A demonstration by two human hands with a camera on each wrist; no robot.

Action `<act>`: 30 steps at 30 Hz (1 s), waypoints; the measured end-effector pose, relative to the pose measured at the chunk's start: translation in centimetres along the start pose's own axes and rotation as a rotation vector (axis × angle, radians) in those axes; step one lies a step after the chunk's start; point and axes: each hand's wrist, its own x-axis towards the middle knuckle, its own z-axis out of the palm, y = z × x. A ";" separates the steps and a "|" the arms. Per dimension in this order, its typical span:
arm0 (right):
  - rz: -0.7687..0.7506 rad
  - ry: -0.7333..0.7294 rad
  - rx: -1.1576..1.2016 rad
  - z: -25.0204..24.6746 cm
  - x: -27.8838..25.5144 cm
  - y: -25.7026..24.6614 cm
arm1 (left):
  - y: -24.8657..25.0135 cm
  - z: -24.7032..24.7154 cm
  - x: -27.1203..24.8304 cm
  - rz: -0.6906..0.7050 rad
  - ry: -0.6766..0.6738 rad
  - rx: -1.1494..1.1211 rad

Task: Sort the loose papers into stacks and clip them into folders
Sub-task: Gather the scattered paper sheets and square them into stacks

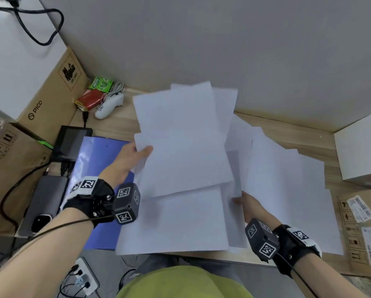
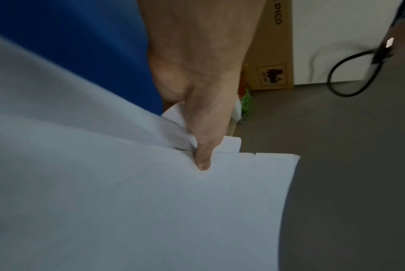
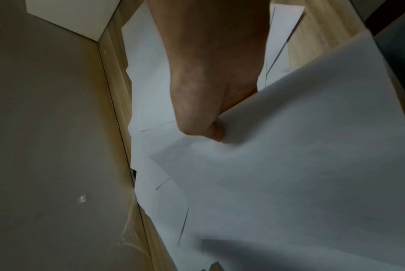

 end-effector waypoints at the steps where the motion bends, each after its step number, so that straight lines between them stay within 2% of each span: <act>1: 0.000 -0.013 0.013 -0.3 0.1 0.1 | -1.3 0.3 0.0 -0.038 0.007 0.049; 3: 0.002 -0.046 0.048 -0.6 -0.2 -0.2 | -3.9 1.0 0.0 -0.122 0.003 0.133; 7: 0.010 -0.050 0.109 -1.1 -0.1 0.2 | -7.2 2.5 0.3 -0.243 -0.098 0.208; 11: 0.075 -0.008 0.130 -1.3 -0.1 1.2 | -7.5 4.3 0.1 -0.267 -0.169 0.183; 13: 0.106 -0.037 0.179 -2.0 2.1 2.7 | -7.1 5.2 -0.2 -0.258 -0.185 0.177; 15: 0.101 -0.095 0.139 -1.4 1.6 2.4 | -7.0 6.0 -0.4 -0.248 -0.206 0.204; 17: 0.048 -0.167 -0.003 0.2 -0.5 1.2 | -7.2 6.7 -1.0 -0.244 -0.221 0.223; 19: -0.028 -0.158 -0.086 1.0 -0.8 1.0 | -7.3 7.2 -1.4 -0.249 -0.228 0.209; 25: -0.181 -0.122 -0.122 1.0 -0.1 0.8 | -8.2 6.8 -1.0 -0.246 -0.232 0.179; 30: -0.349 -0.118 -0.088 -0.7 -2.2 -2.8 | -5.8 6.6 -0.3 -0.183 -0.187 0.028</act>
